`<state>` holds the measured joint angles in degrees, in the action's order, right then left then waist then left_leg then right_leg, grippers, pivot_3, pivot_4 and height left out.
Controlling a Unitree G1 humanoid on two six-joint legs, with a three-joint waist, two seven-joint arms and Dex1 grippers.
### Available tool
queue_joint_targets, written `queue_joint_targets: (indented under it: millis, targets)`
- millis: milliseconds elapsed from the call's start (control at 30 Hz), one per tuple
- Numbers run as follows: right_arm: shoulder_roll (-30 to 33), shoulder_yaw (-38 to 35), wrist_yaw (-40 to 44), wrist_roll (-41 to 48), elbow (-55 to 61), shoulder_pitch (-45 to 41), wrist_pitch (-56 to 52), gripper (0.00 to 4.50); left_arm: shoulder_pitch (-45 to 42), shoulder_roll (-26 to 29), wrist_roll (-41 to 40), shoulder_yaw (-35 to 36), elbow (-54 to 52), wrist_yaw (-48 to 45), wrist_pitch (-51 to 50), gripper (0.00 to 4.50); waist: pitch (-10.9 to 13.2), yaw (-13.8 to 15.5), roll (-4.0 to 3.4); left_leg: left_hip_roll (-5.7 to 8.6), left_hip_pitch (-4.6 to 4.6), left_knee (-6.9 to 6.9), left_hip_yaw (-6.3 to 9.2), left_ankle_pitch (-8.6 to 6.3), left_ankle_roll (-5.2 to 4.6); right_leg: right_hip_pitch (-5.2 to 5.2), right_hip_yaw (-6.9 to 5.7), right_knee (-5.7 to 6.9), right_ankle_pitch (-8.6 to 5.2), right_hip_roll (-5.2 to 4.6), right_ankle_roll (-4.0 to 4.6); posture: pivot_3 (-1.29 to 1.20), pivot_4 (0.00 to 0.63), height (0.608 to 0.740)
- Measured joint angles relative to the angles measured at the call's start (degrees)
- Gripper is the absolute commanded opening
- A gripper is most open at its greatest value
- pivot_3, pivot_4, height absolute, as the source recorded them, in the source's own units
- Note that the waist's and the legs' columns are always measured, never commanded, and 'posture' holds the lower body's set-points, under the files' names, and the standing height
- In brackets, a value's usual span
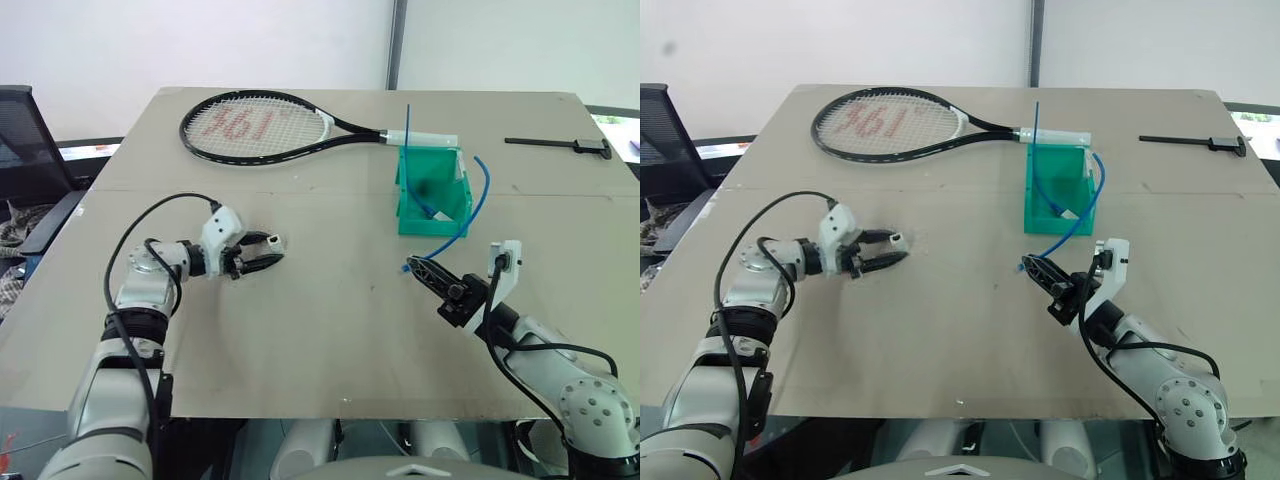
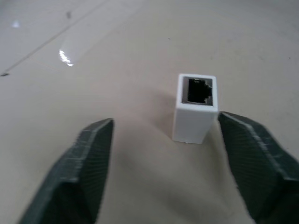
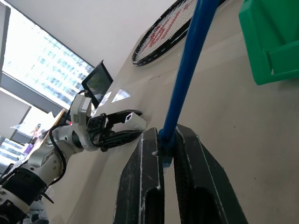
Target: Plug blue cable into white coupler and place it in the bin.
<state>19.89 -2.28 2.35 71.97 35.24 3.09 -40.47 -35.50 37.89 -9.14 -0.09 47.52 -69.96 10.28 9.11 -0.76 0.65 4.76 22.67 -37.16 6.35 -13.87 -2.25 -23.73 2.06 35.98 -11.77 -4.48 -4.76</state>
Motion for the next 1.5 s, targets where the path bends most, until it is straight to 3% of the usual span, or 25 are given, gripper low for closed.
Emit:
queue_joint_targets:
  millis: [100,167,333,500,600,700,800,1067,1300,1500]
  targets:
    - [0.2,0.0,-0.2,0.0,0.3,0.1,0.1,0.0,-0.8,-0.6,0.0,0.0,1.4,-1.3,1.1,0.68,0.0,0.0,0.0,0.0,0.0,0.0,0.0,0.0,0.0,0.0,0.0,0.0,0.0,0.0,0.0,0.0,0.15,0.74]
    - [0.6,-0.1,-0.1,-0.1,0.8,0.4,0.3,0.0,-1.0,-1.1,-0.1,0.0,1.7,-2.3,1.4,0.35,0.0,0.0,0.01,0.01,0.0,-0.01,0.0,0.0,0.0,0.01,0.0,0.0,0.0,-0.01,0.0,0.0,0.15,0.74]
    - [3.6,-0.9,1.4,-2.0,1.6,2.0,0.6,0.0,-0.8,-1.7,-1.2,0.0,-0.6,-6.6,-0.4,0.36,0.0,0.0,0.01,0.01,0.03,-0.02,0.01,0.0,-0.01,0.01,-0.02,0.0,0.0,0.0,0.0,0.0,0.15,0.74]
    - [9.1,-1.3,7.1,-8.7,2.2,1.0,2.1,0.0,1.4,-5.5,-2.3,-3.0,-14.7,-8.4,-6.8,0.36,0.0,0.1,0.01,0.04,0.04,-0.11,-0.02,0.0,-0.01,0.08,-0.01,-0.01,0.0,-0.03,-0.01,0.0,0.15,0.74]
    - [13.9,-1.4,15.6,-14.7,1.8,-3.3,4.8,0.0,2.8,-11.1,-0.3,-8.9,-22.9,-5.0,-10.8,0.36,0.0,0.1,0.02,0.02,0.04,-0.14,-0.03,0.0,-0.01,0.13,-0.02,0.0,0.0,0.01,-0.02,0.0,0.15,0.74]
    - [19.9,0.9,23.8,-21.9,0.1,-7.2,6.8,0.0,2.7,-14.1,2.1,-12.7,-25.4,-2.2,-12.2,0.36,0.0,-0.3,0.03,-0.03,0.03,-0.13,-0.07,0.0,-0.01,0.12,-0.02,0.0,0.0,0.08,-0.02,0.0,0.15,0.74]
    - [22.0,4.9,30.3,-28.8,-4.3,-12.5,8.4,0.0,1.6,-16.1,3.4,-14.8,-25.8,-0.7,-12.9,0.36,0.0,-0.3,0.03,-0.04,0.02,-0.14,-0.09,0.0,-0.01,0.12,-0.02,0.01,0.0,0.08,-0.02,0.0,0.15,0.74]
    - [19.0,16.0,44.7,-40.6,-16.9,-29.2,12.4,0.0,-0.8,-15.6,6.9,-18.7,-23.7,-1.0,-11.4,0.36,0.0,0.0,0.05,-0.02,0.05,-0.16,-0.11,0.01,0.0,0.1,0.0,-0.02,0.0,0.04,-0.02,0.0,0.15,0.74]
    - [14.5,22.4,52.4,-48.1,-26.8,-32.4,17.1,0.0,-1.0,-16.0,7.3,-18.7,-22.6,-0.8,-9.9,0.36,0.0,0.0,0.04,0.03,0.08,-0.16,-0.06,0.01,0.01,0.08,-0.02,-0.01,0.01,-0.01,-0.01,0.0,0.15,0.74]
    - [13.0,23.1,56.7,-52.6,-33.0,-32.9,21.0,0.0,-0.9,-16.0,7.2,-18.7,-22.7,-0.7,-9.9,0.36,0.0,0.1,0.04,0.04,0.08,-0.17,-0.03,0.02,0.03,0.07,-0.04,0.0,0.01,-0.02,-0.01,0.0,0.15,0.74]
